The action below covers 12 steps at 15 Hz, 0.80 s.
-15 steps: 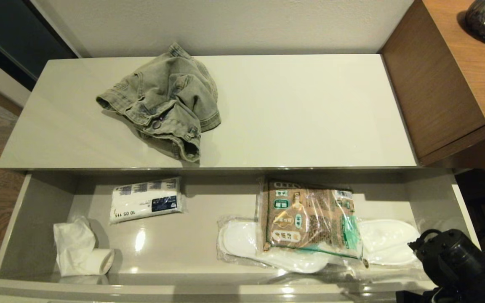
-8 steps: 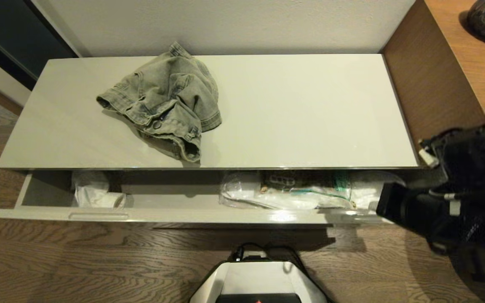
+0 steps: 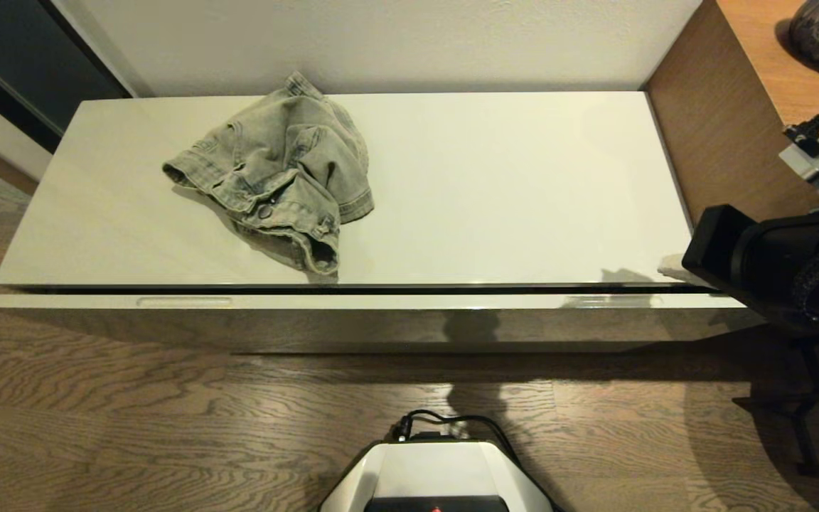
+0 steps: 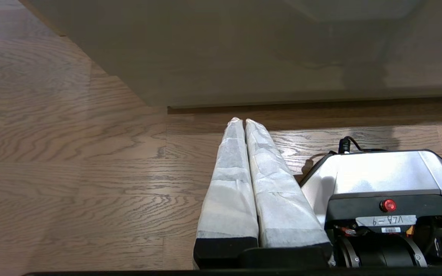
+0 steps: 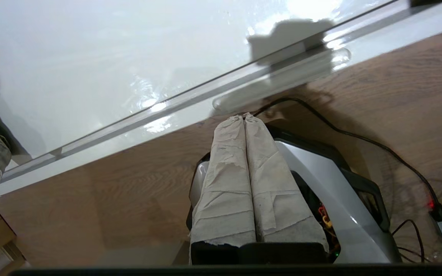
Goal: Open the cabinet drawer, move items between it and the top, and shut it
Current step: Close the drawer
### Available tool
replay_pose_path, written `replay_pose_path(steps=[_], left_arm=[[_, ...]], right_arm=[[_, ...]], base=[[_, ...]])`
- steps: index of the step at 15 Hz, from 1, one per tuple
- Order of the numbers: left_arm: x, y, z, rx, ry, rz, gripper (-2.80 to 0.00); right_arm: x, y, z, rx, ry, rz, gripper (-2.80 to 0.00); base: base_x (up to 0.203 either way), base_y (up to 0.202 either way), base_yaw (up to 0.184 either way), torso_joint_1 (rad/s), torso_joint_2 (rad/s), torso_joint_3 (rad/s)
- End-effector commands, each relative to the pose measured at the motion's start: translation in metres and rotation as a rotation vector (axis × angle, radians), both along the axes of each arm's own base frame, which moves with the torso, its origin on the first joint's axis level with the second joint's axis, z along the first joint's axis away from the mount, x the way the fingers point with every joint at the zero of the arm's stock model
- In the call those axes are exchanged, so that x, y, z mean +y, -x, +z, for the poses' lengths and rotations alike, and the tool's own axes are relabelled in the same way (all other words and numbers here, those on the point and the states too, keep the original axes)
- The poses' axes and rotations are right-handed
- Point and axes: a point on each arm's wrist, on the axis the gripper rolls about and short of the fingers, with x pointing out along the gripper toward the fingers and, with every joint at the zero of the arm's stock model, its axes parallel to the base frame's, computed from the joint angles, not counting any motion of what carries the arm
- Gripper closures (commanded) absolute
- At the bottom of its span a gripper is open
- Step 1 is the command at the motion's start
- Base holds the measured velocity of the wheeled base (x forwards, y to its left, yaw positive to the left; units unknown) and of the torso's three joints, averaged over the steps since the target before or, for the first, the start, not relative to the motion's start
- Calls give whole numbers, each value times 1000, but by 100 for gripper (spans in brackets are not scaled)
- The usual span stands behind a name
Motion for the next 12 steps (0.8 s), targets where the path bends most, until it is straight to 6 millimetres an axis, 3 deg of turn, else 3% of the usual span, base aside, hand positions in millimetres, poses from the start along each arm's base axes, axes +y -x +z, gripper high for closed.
replay_pose_path(steps=[1,8,12], left_arm=[[0,0,0,3,0,1,0],[0,0,0,3,0,1,0],[0,0,0,2,0,1,0]], right_arm=[[-5,8,6,-15,-9,-4,0],[-17,19,11,-65,76,-96,0],[-50,37,23,-139,197,-257,0]], base=[[0,0,0,0,0,0],[0,0,0,0,0,0],[0,0,0,0,0,0]])
